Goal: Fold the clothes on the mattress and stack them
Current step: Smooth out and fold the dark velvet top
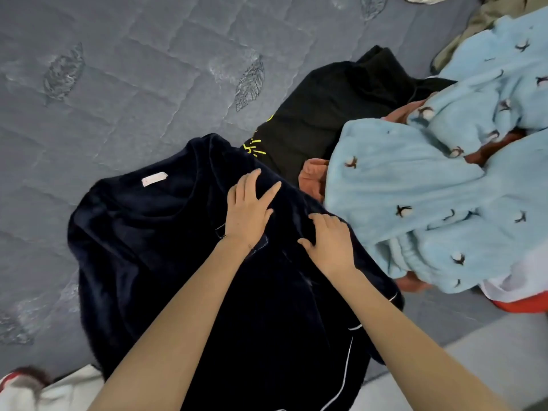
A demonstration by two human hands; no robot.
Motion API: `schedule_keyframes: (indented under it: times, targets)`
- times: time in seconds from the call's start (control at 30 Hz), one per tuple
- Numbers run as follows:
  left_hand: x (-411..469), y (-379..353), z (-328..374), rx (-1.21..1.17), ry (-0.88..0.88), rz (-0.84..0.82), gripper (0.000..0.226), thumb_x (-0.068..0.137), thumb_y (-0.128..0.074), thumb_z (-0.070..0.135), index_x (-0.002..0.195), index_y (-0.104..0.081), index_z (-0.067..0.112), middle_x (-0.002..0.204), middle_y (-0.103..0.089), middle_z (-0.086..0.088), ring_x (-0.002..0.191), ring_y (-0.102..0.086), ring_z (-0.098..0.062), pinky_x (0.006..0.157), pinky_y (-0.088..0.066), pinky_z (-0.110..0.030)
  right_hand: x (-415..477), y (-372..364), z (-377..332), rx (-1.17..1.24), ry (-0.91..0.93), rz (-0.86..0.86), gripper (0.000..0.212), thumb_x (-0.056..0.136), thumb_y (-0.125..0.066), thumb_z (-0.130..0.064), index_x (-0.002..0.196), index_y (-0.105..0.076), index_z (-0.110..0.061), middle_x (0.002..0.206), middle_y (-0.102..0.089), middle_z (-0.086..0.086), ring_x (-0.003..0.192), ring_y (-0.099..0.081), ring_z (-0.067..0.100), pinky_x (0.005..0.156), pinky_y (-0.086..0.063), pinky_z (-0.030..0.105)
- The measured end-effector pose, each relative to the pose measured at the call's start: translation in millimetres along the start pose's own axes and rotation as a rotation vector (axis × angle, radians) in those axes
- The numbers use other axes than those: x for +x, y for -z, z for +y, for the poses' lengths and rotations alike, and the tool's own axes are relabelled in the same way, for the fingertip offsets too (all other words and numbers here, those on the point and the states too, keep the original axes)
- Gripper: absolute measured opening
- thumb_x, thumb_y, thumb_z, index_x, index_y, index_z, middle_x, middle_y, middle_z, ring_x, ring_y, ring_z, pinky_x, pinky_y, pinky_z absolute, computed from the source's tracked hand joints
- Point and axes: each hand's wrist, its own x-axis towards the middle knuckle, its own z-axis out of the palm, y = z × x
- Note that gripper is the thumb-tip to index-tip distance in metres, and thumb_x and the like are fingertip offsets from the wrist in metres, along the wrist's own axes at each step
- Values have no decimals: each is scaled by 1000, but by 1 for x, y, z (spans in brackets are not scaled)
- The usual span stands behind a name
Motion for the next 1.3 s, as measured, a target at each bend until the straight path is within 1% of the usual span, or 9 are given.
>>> schedule_keyframes:
  times: [0.13, 0.27, 0.4, 0.5, 0.63, 0.83, 1.1, 1.23, 1.3]
  targets:
    - [11, 2, 5, 1, -151, -100, 34, 103, -43, 26, 136, -51, 27, 153, -31, 0, 147, -17, -19, 120, -3, -43, 1, 5, 5, 157, 34, 109, 5, 90, -66, -14, 92, -67, -10, 89, -66, 5, 87, -58, 27, 84, -44, 41]
    - [21, 17, 9, -99, -96, -16, 22, 101, -47, 28, 113, -65, 25, 136, -53, 9, 138, -35, -12, 119, -7, -41, -1, 30, 8, 384, -22, 243, 7, 97, -57, -15, 90, -58, -11, 85, -63, 2, 80, -54, 22, 70, -45, 39]
    - [27, 38, 27, -320, -154, -123, 46, 96, -54, 38, 141, -45, 30, 146, -45, 8, 142, -29, -13, 119, -10, -44, 7, 66, 18, 483, -60, 295, 8, 99, -51, -16, 92, -52, -13, 74, -62, 2, 65, -55, 25, 62, -44, 40]
    - [35, 48, 44, -371, -179, -128, 48, 93, -60, 38, 138, -48, 31, 144, -45, 9, 141, -28, -13, 119, -8, -46, 14, 82, 25, 566, -40, 232, 9, 97, -51, -8, 89, -52, -12, 63, -54, -5, 55, -47, 13, 59, -39, 35]
    - [53, 56, 63, -414, -167, -23, 10, 94, -58, 27, 100, -65, 22, 107, -67, 9, 109, -57, -14, 116, -17, -43, 15, 79, 30, 634, -83, 196, 5, 95, -55, -9, 96, -54, -14, 74, -60, -3, 64, -51, 8, 64, -40, 27]
    - [68, 56, 67, -601, -55, 92, 13, 94, -59, 22, 99, -68, 13, 95, -71, 2, 91, -63, -19, 91, -47, -44, -4, 57, 33, 517, -182, 117, 43, 81, -77, -32, 108, -51, -11, 103, -58, 4, 95, -54, 17, 81, -45, 30]
    - [76, 55, 70, -632, 43, 162, 16, 97, -53, 16, 105, -66, 11, 102, -69, -1, 99, -62, -21, 94, -46, -46, 3, 84, 48, 520, -174, 233, 14, 96, -59, -20, 91, -65, -9, 82, -69, 5, 77, -62, 21, 67, -40, 30]
    - [75, 76, 79, -803, -129, -58, 34, 92, -62, 16, 126, -59, 19, 122, -63, 4, 122, -53, -14, 110, -36, -43, 20, 125, 59, 763, -166, 218, 12, 95, -61, -20, 106, -65, -19, 89, -66, -9, 85, -59, 8, 77, -44, 18]
    - [73, 85, 88, -732, -213, -159, 52, 87, -69, 24, 135, -52, 29, 135, -53, 8, 135, -38, -11, 118, -22, -42, 29, 139, 62, 864, -181, 216, 17, 93, -64, -20, 108, -57, -21, 83, -65, -2, 76, -60, 12, 68, -46, 14]
